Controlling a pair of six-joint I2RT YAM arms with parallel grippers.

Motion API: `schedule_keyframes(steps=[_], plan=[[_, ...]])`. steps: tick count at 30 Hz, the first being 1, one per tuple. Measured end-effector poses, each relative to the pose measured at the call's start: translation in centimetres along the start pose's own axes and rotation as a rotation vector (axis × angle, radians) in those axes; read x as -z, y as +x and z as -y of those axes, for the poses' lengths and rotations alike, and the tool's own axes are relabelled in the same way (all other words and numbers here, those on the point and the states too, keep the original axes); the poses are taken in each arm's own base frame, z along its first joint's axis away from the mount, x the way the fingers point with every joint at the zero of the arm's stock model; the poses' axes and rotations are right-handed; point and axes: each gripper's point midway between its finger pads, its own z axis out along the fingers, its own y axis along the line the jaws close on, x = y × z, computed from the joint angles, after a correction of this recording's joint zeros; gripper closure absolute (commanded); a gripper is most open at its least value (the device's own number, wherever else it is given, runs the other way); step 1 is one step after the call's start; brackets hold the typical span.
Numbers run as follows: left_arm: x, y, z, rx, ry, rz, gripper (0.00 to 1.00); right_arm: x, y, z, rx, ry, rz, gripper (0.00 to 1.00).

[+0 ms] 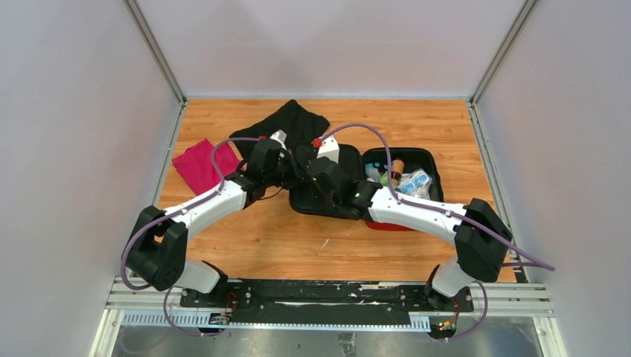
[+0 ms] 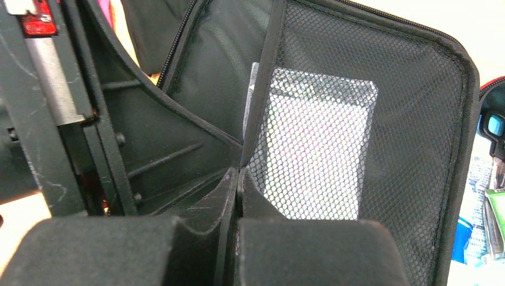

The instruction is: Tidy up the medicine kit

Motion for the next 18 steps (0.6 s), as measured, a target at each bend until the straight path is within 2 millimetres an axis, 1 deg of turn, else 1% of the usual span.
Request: schedule_keyframes(steps=[9,13,18], plan=[[-1.2,0.5,0.7,-0.007,0.03,-0.034,0.92,0.0,0.0,0.0,0.0,-0.002,-0.001,1.0],[-1.9,0.9,0.5,-0.006,0.029,-0.052,0.92,0.0,0.0,0.0,0.0,-0.001,-0.001,1.0],[-1.7,0.7,0.6,-0.015,0.029,-0.047,0.91,0.0,0.0,0.0,-0.001,0.0,0.0,1.0]])
